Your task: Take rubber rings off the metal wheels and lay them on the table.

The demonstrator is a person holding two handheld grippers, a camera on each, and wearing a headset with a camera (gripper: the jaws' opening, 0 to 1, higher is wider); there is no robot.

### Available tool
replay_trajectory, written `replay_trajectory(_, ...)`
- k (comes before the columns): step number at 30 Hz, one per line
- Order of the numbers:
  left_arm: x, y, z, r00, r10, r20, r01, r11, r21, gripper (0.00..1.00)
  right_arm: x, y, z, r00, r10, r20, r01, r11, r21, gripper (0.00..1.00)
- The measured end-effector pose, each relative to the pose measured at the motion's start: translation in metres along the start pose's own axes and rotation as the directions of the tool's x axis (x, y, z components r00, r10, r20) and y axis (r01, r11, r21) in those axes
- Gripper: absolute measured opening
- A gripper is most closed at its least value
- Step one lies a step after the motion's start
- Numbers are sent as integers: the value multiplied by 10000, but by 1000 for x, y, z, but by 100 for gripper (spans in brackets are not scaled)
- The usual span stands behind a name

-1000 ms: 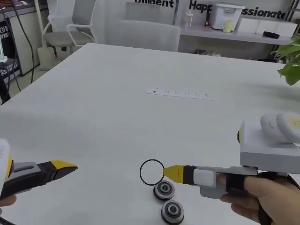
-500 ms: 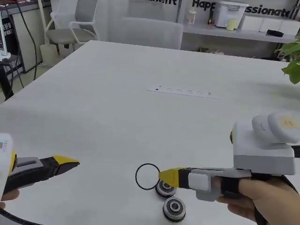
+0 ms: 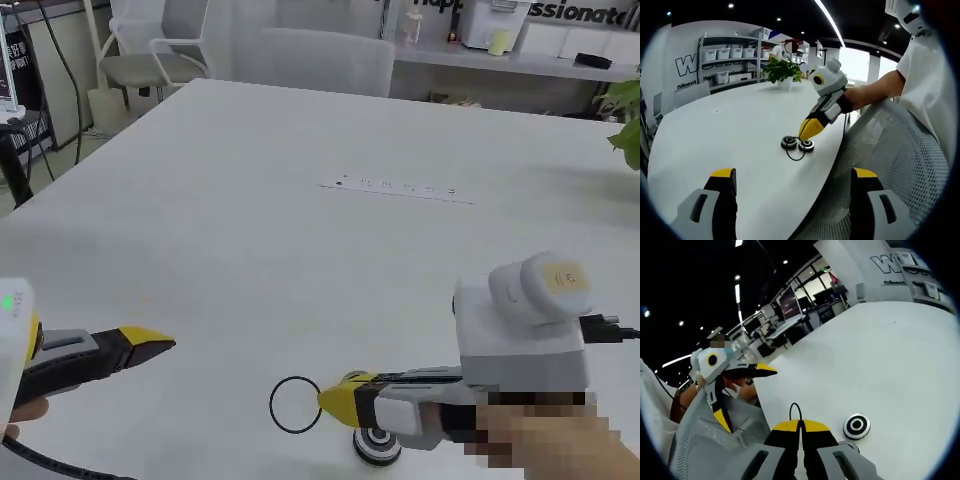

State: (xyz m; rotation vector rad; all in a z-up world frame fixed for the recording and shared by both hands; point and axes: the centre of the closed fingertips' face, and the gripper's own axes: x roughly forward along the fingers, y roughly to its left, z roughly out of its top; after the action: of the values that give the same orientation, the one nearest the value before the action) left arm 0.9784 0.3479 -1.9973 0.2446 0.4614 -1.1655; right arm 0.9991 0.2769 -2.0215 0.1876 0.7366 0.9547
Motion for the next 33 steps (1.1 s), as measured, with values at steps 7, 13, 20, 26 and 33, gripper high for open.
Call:
replay_trajectory(7, 0, 0, -2, 9999, -6, -115, 6, 10000, 1, 93, 10, -6, -13, 9991, -312, -287, 291, 9970, -711, 0)
replay_trajectory(13, 0, 0, -4, 9998, -17, -204, 17, 10000, 7, 93, 12, -10, -15, 9987, -481, -185, 461, 9943, -958, 0)
replay_trajectory(20, 1, -1, -5, 9995, -50, -305, 51, 10000, 39, 92, 14, -16, -22, 9964, -767, -373, 705, 9869, -1448, 0)
replay_trajectory(26, 1, -1, -5, 9996, -37, -276, 37, 10000, 23, 92, 14, -22, -22, 9943, -987, -401, 914, 9836, -1556, 3)
replay_trajectory(33, 1, -1, -4, 9996, -17, -265, 17, 10000, 30, 92, 13, -26, -23, 9930, -1083, -472, 1013, 9861, -1318, 6)
